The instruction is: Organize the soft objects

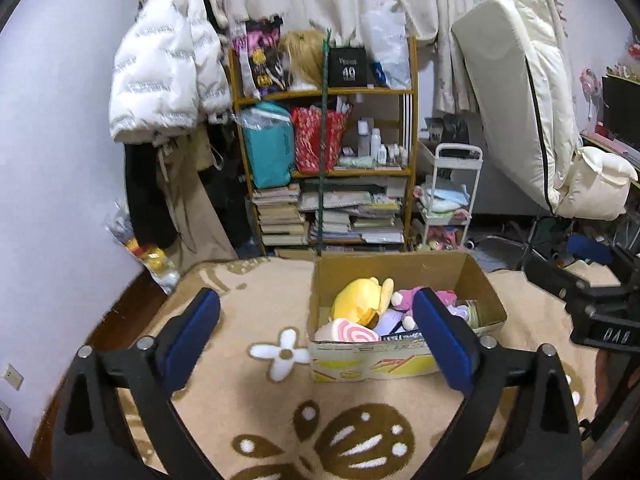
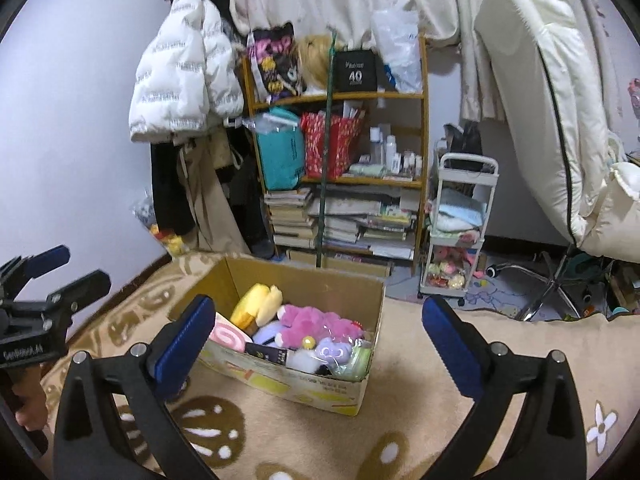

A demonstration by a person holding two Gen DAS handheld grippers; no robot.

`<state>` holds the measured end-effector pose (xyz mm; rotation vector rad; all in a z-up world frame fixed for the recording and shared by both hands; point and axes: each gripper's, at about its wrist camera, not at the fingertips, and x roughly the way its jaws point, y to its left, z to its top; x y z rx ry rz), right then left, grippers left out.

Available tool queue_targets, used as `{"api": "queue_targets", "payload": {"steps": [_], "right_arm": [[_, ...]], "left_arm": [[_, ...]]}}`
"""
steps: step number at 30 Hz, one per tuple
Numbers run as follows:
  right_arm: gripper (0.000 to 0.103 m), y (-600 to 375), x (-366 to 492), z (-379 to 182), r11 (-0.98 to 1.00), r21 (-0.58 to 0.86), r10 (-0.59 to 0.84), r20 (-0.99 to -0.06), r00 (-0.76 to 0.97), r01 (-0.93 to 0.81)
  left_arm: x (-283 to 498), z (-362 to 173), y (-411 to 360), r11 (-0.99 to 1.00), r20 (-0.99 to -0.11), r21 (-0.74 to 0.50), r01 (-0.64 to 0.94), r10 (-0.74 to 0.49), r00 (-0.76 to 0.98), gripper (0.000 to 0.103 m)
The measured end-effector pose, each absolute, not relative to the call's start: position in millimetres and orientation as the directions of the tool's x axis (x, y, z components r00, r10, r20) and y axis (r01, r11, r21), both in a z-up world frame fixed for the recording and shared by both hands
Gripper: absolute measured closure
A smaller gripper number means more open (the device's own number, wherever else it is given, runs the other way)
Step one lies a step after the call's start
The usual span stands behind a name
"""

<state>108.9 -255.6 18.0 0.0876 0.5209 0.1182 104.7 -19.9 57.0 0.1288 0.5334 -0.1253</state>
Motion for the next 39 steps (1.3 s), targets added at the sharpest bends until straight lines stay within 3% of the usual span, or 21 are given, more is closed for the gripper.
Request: {"api": "queue_targets", "payload": {"steps": [16,39], "right_arm": [[0.000,-263,11,54,0.992,0.121,0.085,-0.361,0.929,-0.044],[0.000,-271,-3,7,0.988,0.146,0.099,-0.421,0.902,-0.041]], "left_arm": [[13,85,6,0.989,-0.409,0.084,0.120,-0.076,0.909,0.001],[4,45,30,0.991,-0.432,0.087,0.098,-0.051,0.900,0.001]]}}
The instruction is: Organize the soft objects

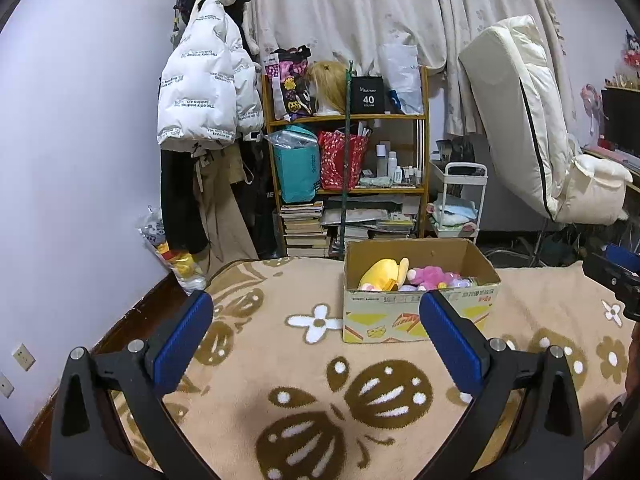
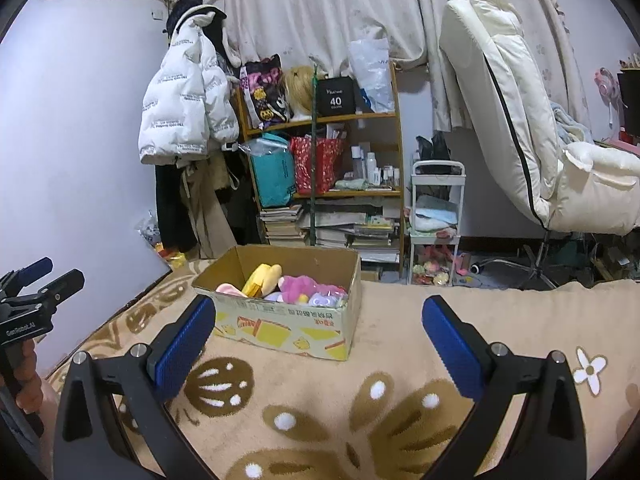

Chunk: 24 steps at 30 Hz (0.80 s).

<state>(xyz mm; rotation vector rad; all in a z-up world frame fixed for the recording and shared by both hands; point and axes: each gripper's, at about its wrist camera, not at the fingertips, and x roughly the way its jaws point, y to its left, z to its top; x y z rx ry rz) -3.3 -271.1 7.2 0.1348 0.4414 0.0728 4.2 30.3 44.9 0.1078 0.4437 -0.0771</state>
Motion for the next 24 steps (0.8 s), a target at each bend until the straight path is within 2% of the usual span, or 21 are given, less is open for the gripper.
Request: {"api": "queue_targets", "payload": {"steps": [24], "right_arm": [[0.000,-267,12,-8,0.991,0.128,0.085,-0.480,0.873,-0.027]], "left_arm": [[25,21,26,0.991,-0.512,0.087,0.100,-0.042,0.858,0.001]]}}
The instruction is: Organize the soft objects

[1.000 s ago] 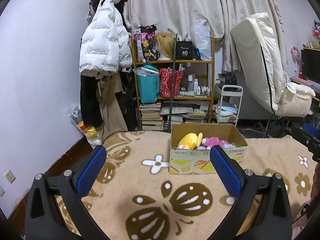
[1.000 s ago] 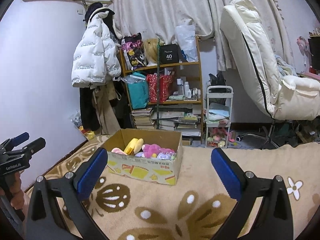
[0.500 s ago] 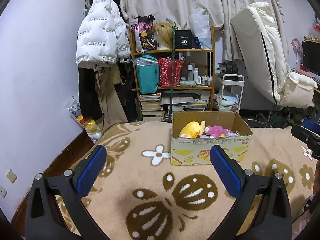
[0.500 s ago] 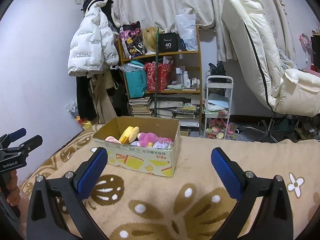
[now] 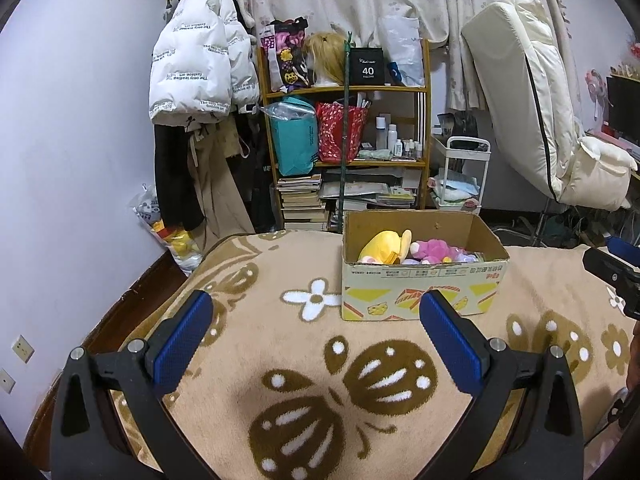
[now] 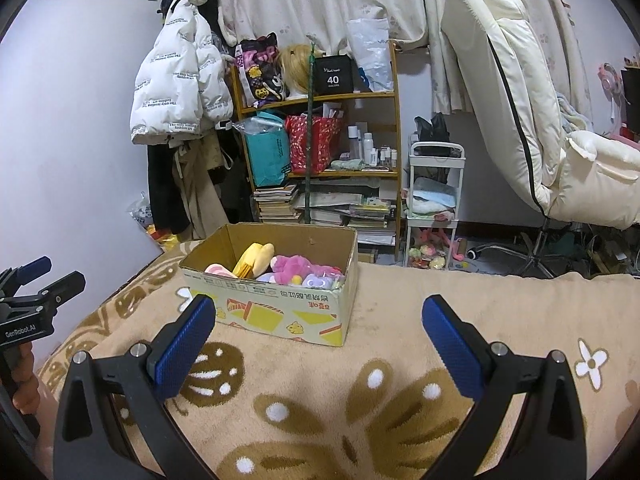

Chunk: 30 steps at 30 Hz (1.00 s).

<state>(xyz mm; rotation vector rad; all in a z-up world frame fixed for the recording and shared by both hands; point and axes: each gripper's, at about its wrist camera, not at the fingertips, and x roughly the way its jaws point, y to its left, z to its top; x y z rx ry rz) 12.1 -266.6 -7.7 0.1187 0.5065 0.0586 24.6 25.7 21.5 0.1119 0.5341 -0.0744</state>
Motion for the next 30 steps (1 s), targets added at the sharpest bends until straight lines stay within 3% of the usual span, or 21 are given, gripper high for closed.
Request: {"api": "queue_targets", "payload": {"steps": [30], "right_arm": [[0.000,-275.6,11.1,-8.3,0.991,0.133,0.077,-0.482,0.873,-0.014]], "left_arm": [[22.2,19.9,19.3,0.990,-0.514,0.088,0.106,-0.046,0.857,0.001]]}}
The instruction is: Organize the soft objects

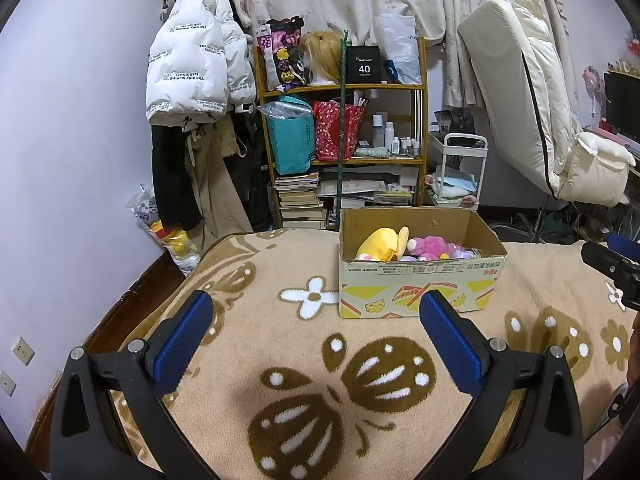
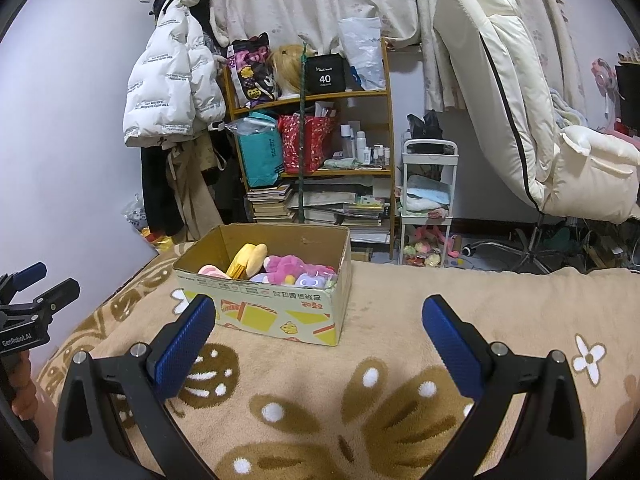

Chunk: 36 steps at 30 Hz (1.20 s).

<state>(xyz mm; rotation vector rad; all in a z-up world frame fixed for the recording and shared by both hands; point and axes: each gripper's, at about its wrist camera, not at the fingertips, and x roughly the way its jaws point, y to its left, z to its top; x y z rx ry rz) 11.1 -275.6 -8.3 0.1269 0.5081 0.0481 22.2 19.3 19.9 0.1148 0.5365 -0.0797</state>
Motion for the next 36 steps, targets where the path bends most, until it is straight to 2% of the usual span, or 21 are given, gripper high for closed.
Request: {"api": "queue_targets", "payload": {"steps": [36], "right_arm": [[0.000,-287,11,-10,0.991,0.136,0.070,-0.484,0.872,-0.004]], "left_arm": [[23,16,25,0.988,-0.527,0.102,0.116,-0.046,0.848,0.001]]}}
